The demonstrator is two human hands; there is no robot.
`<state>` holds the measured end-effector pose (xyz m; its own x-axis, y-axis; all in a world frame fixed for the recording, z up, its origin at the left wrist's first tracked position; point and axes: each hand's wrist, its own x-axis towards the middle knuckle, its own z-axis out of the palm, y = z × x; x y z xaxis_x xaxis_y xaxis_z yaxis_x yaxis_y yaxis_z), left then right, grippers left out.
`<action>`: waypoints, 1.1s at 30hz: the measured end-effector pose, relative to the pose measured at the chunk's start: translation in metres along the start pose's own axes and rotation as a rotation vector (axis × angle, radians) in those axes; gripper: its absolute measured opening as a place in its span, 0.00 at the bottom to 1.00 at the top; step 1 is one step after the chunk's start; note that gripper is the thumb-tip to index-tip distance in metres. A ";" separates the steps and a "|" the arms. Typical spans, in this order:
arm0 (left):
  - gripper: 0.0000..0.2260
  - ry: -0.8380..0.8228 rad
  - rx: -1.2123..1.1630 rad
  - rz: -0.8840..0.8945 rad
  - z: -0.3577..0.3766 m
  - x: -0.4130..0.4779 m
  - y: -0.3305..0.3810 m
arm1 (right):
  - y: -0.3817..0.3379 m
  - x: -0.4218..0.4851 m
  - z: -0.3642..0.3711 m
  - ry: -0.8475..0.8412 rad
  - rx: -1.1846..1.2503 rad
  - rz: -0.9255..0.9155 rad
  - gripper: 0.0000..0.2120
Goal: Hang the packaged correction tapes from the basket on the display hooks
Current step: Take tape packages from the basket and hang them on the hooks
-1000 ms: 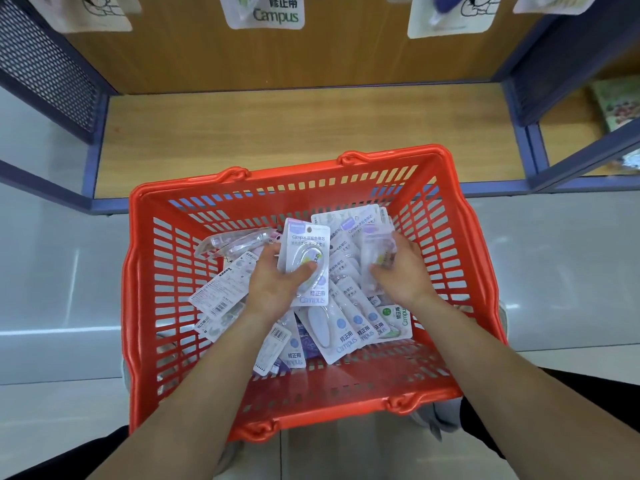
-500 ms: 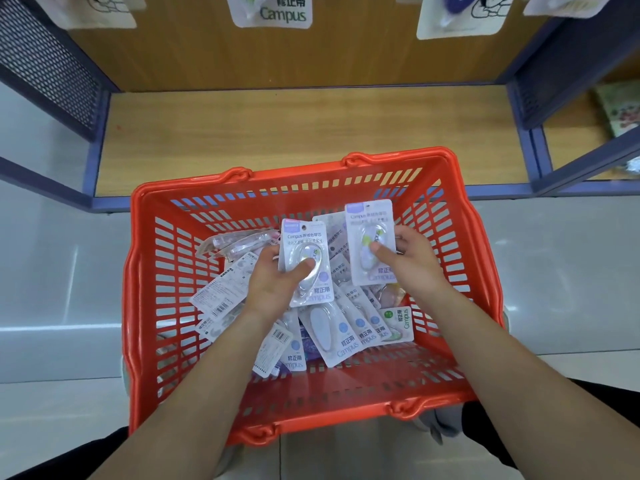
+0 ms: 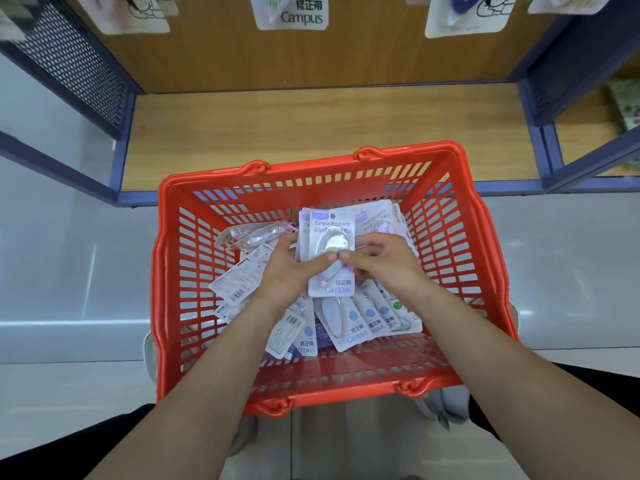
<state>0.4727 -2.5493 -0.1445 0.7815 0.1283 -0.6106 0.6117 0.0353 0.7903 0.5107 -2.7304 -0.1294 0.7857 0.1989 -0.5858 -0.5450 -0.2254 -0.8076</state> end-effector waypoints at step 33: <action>0.23 0.173 0.373 0.252 -0.063 -0.095 0.155 | -0.113 -0.066 -0.011 0.136 -0.032 -0.150 0.04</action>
<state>0.4855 -2.4932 0.0387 0.8986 0.2513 -0.3597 0.4327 -0.3720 0.8212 0.5237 -2.7286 0.0012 0.8907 0.1019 -0.4430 -0.4114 -0.2336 -0.8810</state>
